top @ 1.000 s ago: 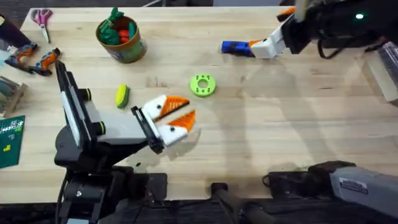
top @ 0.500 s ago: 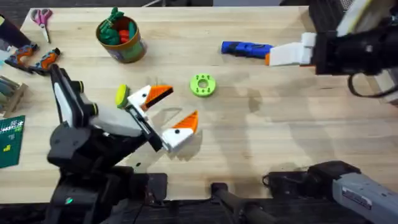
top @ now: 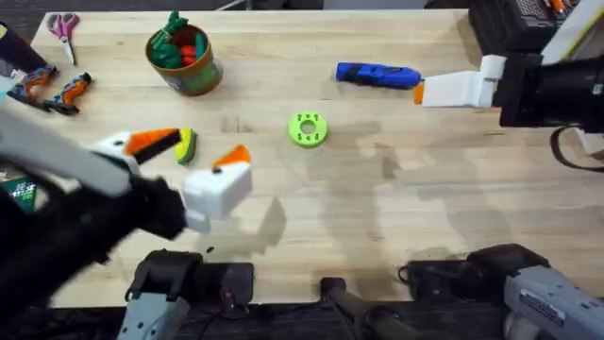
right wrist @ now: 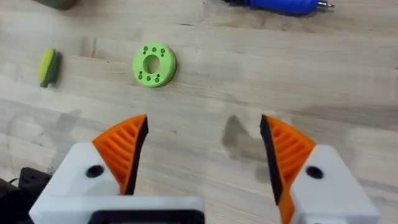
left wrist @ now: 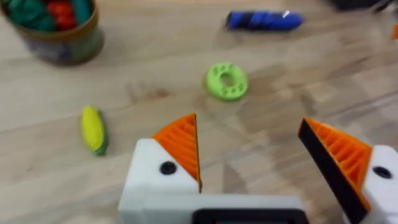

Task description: Pick up the gripper from the table and insert it into the empty holder that is missing its gripper. Then pick up a screw, insert it into the mounting hole, and use the screwdriver to tighten it. Finally, clean up the table by picking up the vegetable and placing it into the bucket.

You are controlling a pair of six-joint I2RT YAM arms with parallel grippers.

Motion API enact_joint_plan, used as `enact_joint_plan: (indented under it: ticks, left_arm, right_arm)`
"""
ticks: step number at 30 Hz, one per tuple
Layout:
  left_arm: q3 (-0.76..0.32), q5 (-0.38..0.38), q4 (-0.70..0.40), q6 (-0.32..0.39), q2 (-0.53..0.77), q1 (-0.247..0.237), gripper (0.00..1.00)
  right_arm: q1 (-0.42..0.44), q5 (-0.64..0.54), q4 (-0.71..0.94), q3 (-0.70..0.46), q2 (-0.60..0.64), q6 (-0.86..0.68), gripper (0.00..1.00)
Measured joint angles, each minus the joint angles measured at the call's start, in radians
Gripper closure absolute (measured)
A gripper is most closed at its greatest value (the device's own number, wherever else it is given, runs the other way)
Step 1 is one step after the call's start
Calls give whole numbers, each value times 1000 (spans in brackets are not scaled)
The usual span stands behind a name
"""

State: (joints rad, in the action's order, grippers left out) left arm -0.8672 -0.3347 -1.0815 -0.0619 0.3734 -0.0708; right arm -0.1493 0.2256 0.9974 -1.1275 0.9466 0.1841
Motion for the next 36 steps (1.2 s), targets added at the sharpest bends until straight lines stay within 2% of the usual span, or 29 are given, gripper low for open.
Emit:
enact_joint_plan:
  ticks: [4, 7, 11, 16, 21, 27, 33, 36]
  left_arm:
    - [-166, 100, -137, 57, 209, 0, 15]
    - [-257, 144, -147, 85, 344, 0, 15]
    - [-283, 185, -151, 101, 450, 0, 15]
    - [-283, 279, -168, 111, 559, 11, 15]
    - [-283, 311, -167, 130, 692, 77, 15]
    - [-283, 328, -107, 138, 894, 175, 15]
    - [-283, 332, -22, 148, 1041, 227, 15]
    - [-283, 332, 14, 160, 1091, 237, 15]
  right_arm:
    - [0, 0, 6, 0, 0, 0, 8]
    - [0, 0, 16, 0, 0, 0, 8]
    - [0, 0, 53, 0, 0, 0, 8]
    - [0, 0, 137, 0, 0, 0, 8]
    - [0, 0, 208, 0, 0, -13, 8]
    - [0, -27, 253, 0, -36, -9, 9]
    - [0, -105, 295, 0, -160, 0, 8]
    - [0, -122, 303, 0, -215, 0, 8]
